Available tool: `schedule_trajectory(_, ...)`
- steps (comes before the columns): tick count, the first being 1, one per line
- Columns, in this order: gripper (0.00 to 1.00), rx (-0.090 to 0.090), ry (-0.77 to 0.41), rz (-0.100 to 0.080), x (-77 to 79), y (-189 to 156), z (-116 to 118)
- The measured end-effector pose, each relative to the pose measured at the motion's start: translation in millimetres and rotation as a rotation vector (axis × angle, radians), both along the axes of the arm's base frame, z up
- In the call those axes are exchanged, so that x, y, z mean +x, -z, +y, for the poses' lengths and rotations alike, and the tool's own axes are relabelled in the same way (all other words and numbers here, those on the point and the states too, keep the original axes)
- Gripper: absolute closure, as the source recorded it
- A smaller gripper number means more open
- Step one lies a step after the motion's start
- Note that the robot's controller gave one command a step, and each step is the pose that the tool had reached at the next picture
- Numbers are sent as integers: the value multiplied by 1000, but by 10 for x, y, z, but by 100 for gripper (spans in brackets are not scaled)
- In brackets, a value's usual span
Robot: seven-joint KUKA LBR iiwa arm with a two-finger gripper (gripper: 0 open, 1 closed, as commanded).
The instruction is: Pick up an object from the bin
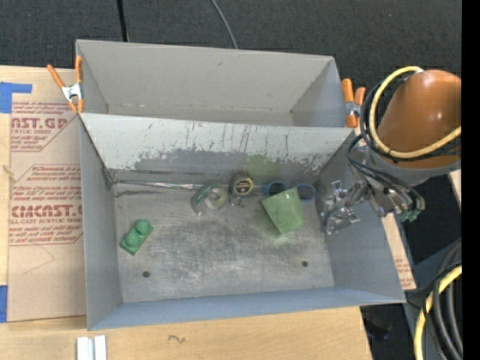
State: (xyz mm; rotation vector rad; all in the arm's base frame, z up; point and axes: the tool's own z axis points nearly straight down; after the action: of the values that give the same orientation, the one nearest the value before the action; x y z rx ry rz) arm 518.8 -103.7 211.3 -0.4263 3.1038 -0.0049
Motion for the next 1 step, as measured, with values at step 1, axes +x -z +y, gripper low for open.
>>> schedule_trajectory(1, 0, 2, -1, 7, -7, 47, 10)
